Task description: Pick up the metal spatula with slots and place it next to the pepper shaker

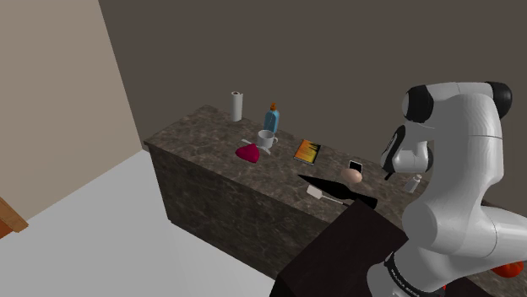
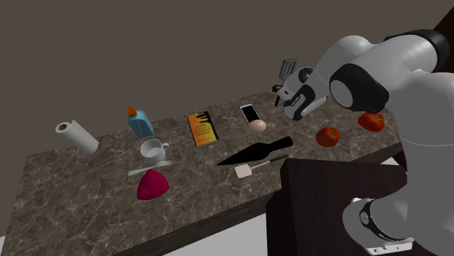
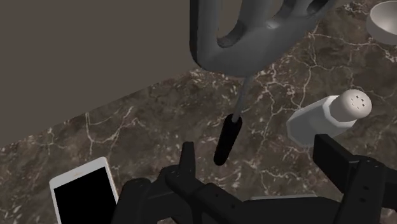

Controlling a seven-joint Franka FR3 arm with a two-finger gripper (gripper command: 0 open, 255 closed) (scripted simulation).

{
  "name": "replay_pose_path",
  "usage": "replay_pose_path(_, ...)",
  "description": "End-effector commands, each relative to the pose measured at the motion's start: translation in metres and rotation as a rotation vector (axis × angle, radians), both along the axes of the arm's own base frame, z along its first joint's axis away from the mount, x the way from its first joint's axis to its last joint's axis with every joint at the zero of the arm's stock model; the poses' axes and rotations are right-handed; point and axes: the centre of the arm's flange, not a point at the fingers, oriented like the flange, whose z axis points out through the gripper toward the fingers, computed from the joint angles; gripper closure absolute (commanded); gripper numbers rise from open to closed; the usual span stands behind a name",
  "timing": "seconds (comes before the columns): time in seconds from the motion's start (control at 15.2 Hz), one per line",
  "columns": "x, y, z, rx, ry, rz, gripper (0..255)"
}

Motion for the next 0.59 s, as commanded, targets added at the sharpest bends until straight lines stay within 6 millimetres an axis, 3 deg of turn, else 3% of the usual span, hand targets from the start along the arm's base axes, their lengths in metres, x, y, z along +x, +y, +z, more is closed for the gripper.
replay_pose_path(0.0, -0.001, 0.012, 0.017, 0.000, 0.000, 0.000, 0)
replay_pose_path(0.13, -0.001, 0.026, 0.036, 0.000, 0.000, 0.000, 0)
replay_pose_path(0.53, -0.001, 0.026, 0.036, 0.000, 0.000, 0.000, 0)
